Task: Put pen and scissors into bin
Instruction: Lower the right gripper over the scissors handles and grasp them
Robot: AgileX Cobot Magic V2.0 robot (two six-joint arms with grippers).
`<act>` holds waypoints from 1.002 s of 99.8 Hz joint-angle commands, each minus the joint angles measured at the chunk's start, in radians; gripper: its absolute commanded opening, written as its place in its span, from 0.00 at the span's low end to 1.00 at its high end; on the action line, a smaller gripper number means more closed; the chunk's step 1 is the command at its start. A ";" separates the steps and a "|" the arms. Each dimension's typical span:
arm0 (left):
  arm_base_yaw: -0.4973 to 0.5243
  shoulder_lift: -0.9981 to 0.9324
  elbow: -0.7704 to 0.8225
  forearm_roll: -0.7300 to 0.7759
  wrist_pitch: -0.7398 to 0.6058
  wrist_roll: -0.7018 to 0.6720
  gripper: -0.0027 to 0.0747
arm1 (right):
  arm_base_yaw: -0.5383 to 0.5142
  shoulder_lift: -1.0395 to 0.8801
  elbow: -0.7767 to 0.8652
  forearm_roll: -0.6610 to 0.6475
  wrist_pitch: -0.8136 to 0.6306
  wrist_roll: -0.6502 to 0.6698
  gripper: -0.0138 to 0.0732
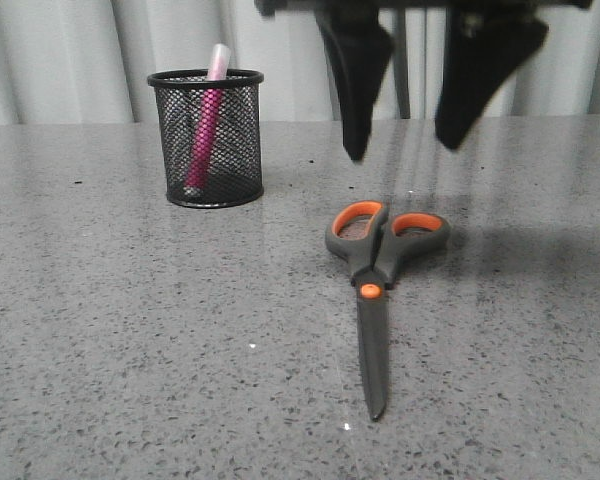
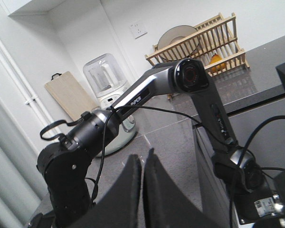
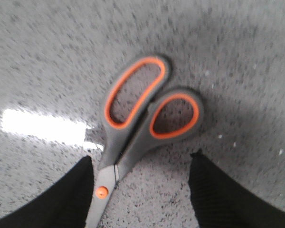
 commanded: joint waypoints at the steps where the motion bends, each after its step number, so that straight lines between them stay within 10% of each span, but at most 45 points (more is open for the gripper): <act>1: -0.029 0.002 -0.005 -0.066 -0.060 -0.013 0.01 | 0.001 -0.034 0.026 0.019 -0.045 0.031 0.62; 29: -0.099 0.000 -0.005 -0.063 -0.066 -0.013 0.01 | 0.001 -0.028 0.119 0.133 -0.243 0.056 0.62; 100: -0.132 -0.016 -0.005 -0.034 -0.058 -0.013 0.01 | -0.003 0.114 0.117 0.071 -0.201 0.137 0.62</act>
